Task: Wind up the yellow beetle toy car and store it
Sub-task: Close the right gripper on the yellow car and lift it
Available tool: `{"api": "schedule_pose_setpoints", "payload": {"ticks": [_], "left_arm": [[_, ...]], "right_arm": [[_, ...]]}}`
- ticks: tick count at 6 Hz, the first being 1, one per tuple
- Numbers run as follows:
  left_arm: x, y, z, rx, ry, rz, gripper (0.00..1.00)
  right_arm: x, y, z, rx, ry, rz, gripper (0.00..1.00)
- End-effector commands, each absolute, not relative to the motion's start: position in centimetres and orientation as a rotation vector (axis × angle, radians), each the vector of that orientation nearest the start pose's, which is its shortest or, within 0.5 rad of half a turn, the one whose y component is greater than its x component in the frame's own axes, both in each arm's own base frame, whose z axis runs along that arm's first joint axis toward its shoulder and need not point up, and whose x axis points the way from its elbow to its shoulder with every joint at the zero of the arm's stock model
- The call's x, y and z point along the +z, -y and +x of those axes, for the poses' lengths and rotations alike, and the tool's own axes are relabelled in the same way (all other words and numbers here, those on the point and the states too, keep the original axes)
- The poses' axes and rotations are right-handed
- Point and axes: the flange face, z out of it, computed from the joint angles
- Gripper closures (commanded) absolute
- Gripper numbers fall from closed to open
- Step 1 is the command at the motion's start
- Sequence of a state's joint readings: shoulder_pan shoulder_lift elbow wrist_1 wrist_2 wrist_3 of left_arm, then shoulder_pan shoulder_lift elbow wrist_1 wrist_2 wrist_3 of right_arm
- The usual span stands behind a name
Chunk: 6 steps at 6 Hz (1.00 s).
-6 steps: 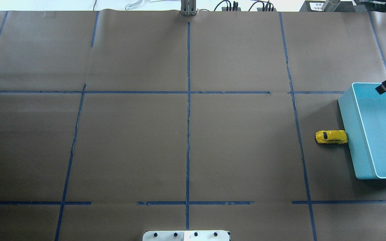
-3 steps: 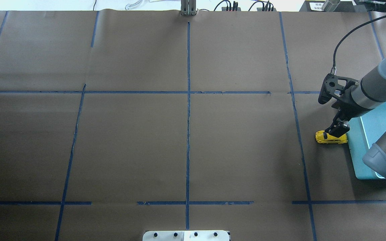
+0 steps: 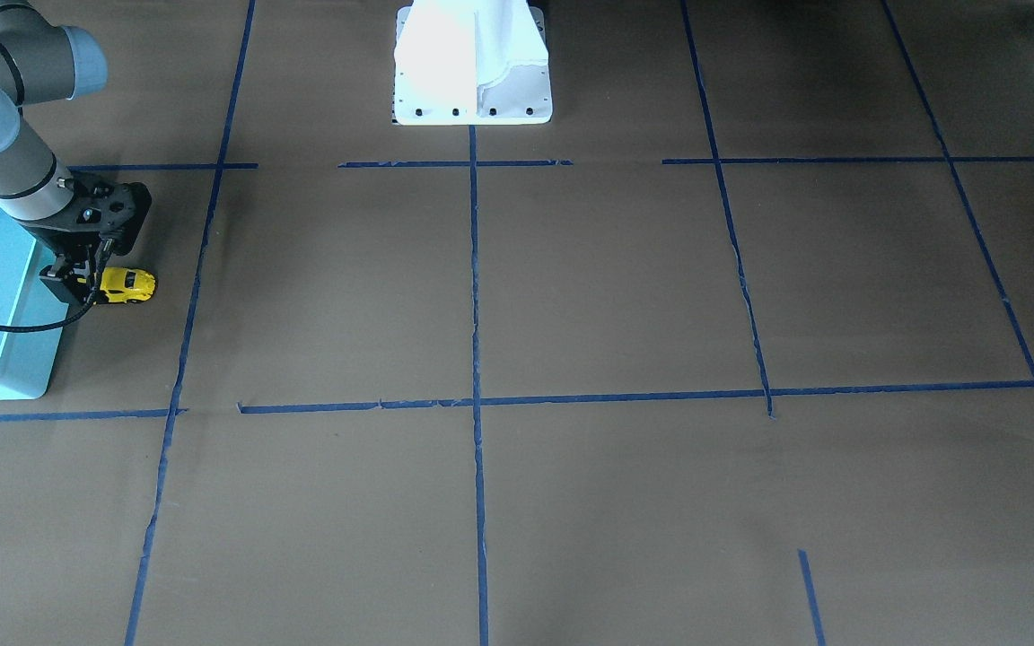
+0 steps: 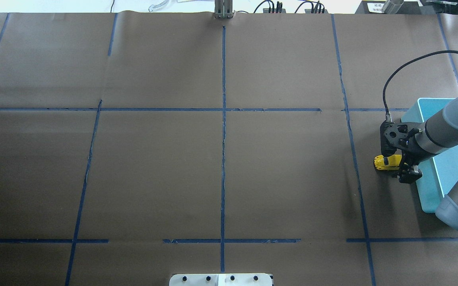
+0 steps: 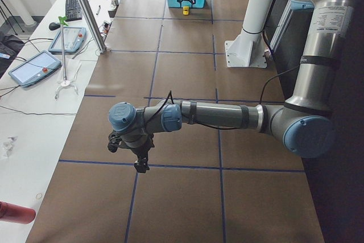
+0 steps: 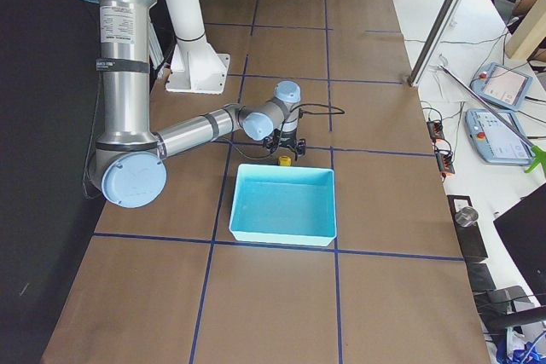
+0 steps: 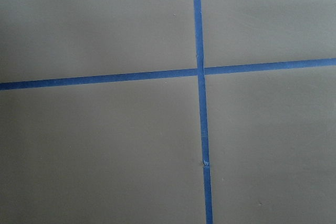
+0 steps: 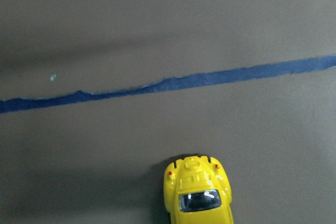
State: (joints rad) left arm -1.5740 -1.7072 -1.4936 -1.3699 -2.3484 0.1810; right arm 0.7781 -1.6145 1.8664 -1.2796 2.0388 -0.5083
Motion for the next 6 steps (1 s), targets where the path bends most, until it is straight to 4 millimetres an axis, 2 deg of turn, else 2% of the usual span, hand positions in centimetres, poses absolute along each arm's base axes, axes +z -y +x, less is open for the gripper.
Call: {"api": "schedule_pose_setpoints", "payload": {"ticks": [1,3,6], "left_arm": [[64.3,53.8,-6.5,0.115,-0.786,-0.059,0.0],[64.3,53.8,-6.5,0.114,-0.786,-0.061,0.0],[64.2,53.9,-6.5,0.115,-0.787,-0.059,0.0]], "right_arm": [[51.7,40.2,-29.0,-1.416,0.499,0.528,0.0],[51.7,40.6,-28.9,-1.413,0.456,0.537,0.0],[52.5,39.6,-30.9,-1.459,0.43,0.523,0.0]]}}
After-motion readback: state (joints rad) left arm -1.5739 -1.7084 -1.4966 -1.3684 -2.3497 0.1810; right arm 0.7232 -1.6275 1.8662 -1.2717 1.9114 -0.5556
